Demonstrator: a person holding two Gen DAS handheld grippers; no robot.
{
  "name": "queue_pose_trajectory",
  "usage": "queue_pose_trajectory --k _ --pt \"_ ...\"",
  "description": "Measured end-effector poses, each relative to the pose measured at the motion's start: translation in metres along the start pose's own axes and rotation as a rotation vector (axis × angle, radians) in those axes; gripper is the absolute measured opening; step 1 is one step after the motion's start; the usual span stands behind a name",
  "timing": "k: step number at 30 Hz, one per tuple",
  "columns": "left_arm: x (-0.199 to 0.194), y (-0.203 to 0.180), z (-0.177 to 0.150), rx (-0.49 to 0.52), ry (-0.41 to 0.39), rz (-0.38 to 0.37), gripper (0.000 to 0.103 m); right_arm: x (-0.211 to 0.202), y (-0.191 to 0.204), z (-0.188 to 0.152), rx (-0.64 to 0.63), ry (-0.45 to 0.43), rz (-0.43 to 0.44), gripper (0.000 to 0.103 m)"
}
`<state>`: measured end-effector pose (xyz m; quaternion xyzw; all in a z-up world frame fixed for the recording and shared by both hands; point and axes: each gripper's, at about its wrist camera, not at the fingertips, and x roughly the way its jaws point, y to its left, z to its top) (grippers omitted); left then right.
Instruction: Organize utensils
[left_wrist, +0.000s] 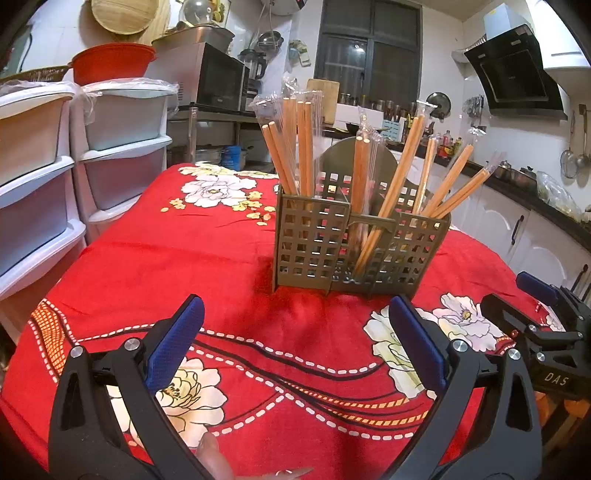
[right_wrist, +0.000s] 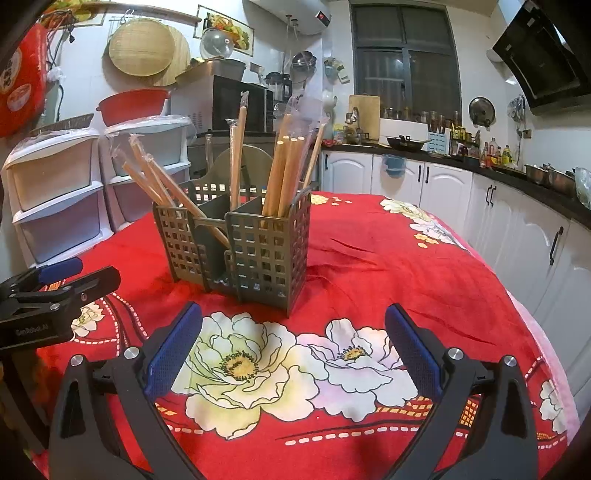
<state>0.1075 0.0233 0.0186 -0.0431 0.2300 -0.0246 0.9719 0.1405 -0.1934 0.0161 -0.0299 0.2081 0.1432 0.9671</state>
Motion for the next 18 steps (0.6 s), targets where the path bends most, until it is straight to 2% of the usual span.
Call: queue_pose_trajectory --k 18 --pt "0.0011 0.0008 -0.0003 -0.001 0.001 0.018 0.092 0.0003 -0.0009 -0.0007 0.002 0.003 -0.001 0.096"
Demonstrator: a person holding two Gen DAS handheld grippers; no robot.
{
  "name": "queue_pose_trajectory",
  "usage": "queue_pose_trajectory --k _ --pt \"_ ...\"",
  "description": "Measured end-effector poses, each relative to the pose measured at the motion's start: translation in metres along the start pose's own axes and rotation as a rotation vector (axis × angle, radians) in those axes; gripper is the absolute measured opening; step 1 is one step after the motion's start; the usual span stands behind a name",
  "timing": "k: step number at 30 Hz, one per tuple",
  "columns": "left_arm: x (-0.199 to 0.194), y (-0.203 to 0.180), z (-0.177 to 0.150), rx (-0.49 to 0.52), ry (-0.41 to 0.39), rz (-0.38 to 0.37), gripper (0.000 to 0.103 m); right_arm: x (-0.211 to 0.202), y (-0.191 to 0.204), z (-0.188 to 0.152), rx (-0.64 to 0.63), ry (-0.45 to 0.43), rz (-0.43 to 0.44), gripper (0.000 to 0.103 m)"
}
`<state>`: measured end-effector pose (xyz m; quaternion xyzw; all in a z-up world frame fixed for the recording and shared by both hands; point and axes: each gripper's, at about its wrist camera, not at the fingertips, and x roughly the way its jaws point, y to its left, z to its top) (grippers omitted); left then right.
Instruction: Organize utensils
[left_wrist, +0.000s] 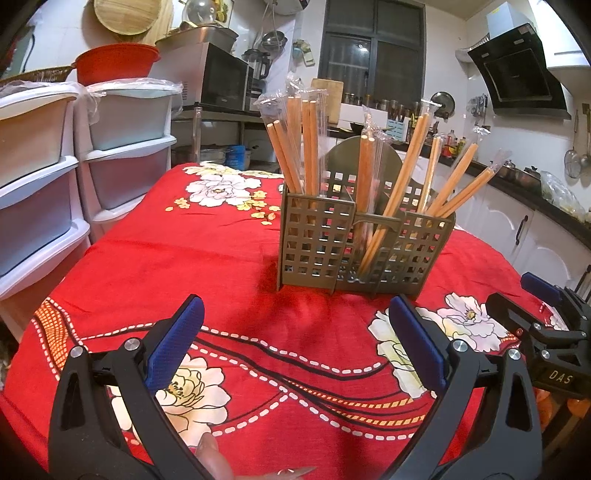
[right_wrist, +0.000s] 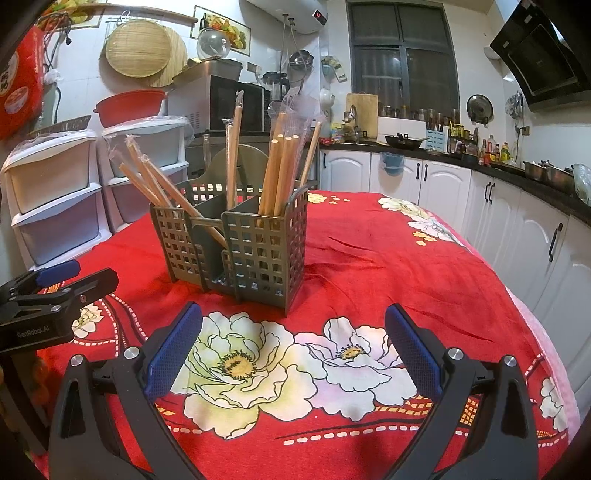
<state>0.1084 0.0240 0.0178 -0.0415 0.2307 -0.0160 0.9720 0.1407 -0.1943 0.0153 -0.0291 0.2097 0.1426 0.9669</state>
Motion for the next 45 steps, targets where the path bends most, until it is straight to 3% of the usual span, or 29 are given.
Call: queue_pose_trajectory --k 45 --pt "0.0005 0.0018 0.0007 -0.022 0.009 0.012 0.092 -0.0004 -0.0019 -0.0008 -0.002 0.002 -0.003 0.096"
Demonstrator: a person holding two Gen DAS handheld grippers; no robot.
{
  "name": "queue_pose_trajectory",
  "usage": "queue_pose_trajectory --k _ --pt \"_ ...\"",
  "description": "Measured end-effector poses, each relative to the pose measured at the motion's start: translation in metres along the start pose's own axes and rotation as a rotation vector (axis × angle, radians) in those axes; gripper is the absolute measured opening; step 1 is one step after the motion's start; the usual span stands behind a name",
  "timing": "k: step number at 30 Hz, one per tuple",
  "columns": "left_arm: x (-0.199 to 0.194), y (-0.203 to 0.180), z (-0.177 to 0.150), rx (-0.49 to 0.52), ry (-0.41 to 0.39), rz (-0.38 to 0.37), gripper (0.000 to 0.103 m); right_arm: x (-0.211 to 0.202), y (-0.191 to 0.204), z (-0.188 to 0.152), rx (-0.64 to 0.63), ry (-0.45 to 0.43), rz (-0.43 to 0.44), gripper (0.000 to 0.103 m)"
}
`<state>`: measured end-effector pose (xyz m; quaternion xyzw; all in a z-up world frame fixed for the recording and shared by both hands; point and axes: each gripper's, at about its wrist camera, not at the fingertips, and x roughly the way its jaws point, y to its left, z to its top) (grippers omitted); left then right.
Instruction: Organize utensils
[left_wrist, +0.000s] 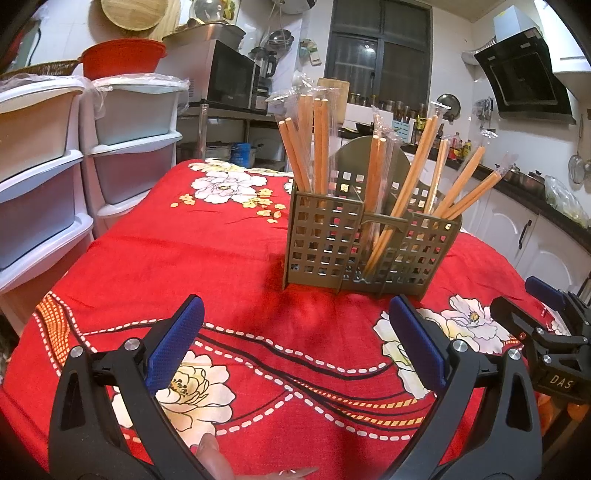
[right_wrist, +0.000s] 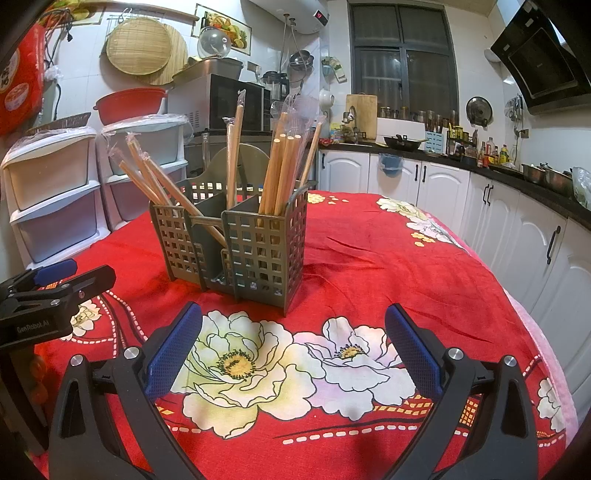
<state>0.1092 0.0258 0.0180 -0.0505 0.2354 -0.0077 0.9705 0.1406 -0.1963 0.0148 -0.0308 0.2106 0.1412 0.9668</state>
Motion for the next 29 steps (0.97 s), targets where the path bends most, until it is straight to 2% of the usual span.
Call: queue_pose_trajectory --k 13,16,22,25,27,29 --pt "0.005 0.001 0.000 -0.008 0.027 0.017 0.092 0.000 0.000 0.000 0.000 0.003 -0.003 0.096" --pt "0.010 0.001 0.000 -0.006 0.050 0.078 0.092 0.000 0.000 0.000 -0.001 0.005 -0.003 0.096" --pt "0.007 0.011 0.001 -0.053 0.056 0.068 0.092 0.003 -0.008 0.002 0.008 0.025 -0.008 0.096" --pt "0.011 0.027 0.008 -0.072 0.131 0.089 0.092 0.011 -0.034 0.007 0.035 0.078 -0.096 0.096" --pt "0.017 0.047 0.015 -0.076 0.175 0.143 0.092 0.027 -0.069 0.014 0.055 0.159 -0.194 0.096" --pt "0.031 0.069 0.020 -0.057 0.223 0.241 0.092 0.044 -0.099 0.017 0.075 0.239 -0.264 0.096"
